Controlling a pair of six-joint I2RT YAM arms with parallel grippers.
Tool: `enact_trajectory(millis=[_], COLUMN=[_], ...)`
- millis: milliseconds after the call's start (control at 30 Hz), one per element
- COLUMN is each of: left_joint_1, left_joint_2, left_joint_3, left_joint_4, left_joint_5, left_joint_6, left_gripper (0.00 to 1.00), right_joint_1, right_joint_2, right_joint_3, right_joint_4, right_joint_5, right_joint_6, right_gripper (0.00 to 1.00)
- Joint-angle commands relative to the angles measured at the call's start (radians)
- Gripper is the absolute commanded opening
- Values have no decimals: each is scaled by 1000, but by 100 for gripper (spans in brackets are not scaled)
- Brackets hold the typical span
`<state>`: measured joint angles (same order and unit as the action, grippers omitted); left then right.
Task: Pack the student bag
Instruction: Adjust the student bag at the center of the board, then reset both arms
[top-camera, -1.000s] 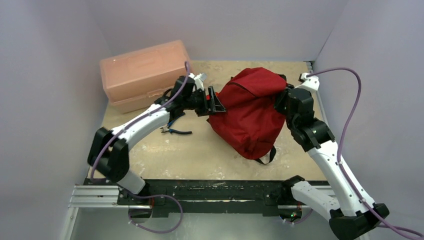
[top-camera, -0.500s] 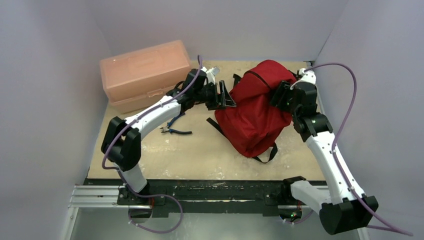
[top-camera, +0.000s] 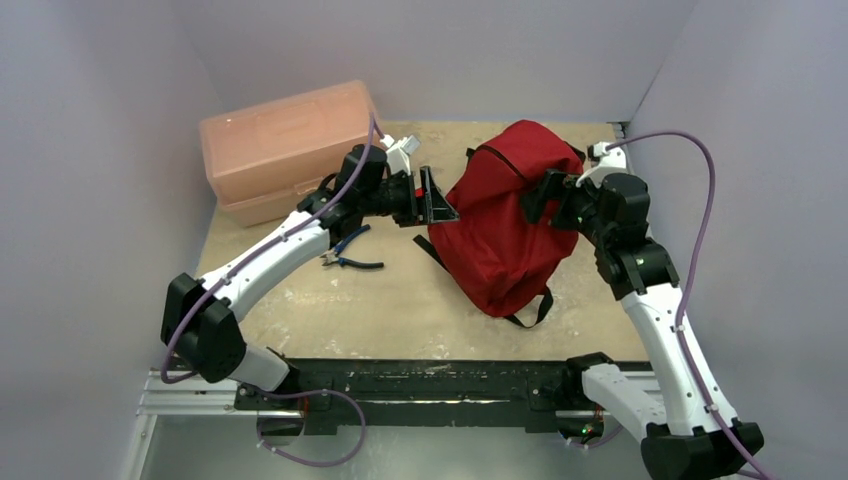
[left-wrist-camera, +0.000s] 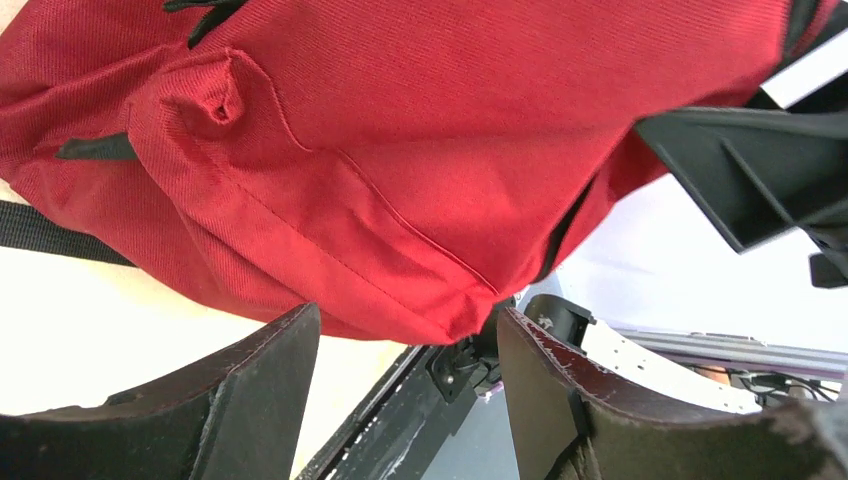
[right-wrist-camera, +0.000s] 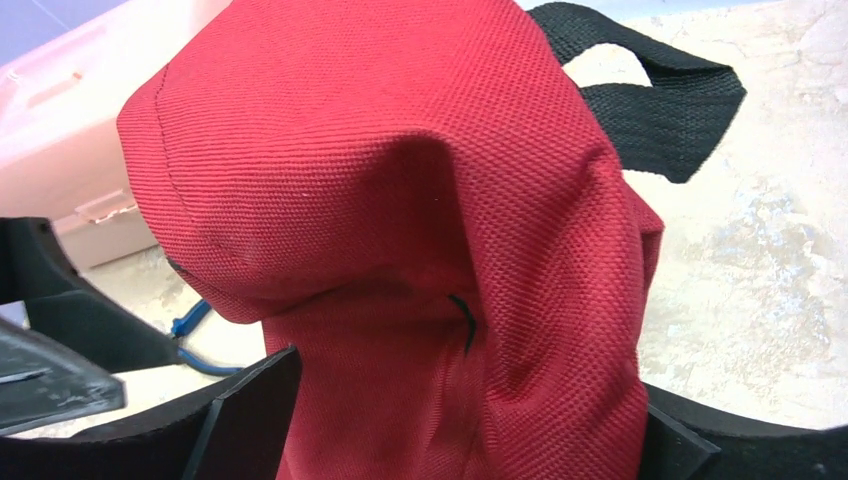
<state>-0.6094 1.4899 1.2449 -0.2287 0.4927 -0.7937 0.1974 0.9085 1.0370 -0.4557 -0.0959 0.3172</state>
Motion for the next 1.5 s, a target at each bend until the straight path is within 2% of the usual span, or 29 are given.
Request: enact_trajectory(millis=[0,167,367,600,767,1000,1167,1300,1467], left_joint_1=[1,3,3,2,-14,-35,-34,-33,-33], left_joint_2=[-99,-121,-146,-146,-120,-136,-247,-389,-517], left_joint_3=[1,27,22,26,31,30,84,155,192], left_joint_4=[-39,-83,-83,-70,-52,-29,-116,-195,-213], left_joint_5=[-26,-43,-31,-8,30,53,-36,-182,-317], left_joint_6=[46,76,73,69,51,24,100,206,291], left_gripper=[65,66,66,67,67,67,68,70,77], right_joint_1=[7,8,8,8,8,8,8,7,8], right_joint_2=[10,-10,-34,-69,-77,-102,-146,-185,-199], right_joint_3=[59,133,209,163,128,221,375,493,563], right_joint_4=[-51,-127,-252,-198,-177,-239,-254,-254,-271], right_joint_5=[20,89,320,232,272,314,291,321,341], right_joint_6=[-10,-8,16,22,42,15,-7,-31,-41], right_gripper=[99,99,99,99,99,99,99,99,99])
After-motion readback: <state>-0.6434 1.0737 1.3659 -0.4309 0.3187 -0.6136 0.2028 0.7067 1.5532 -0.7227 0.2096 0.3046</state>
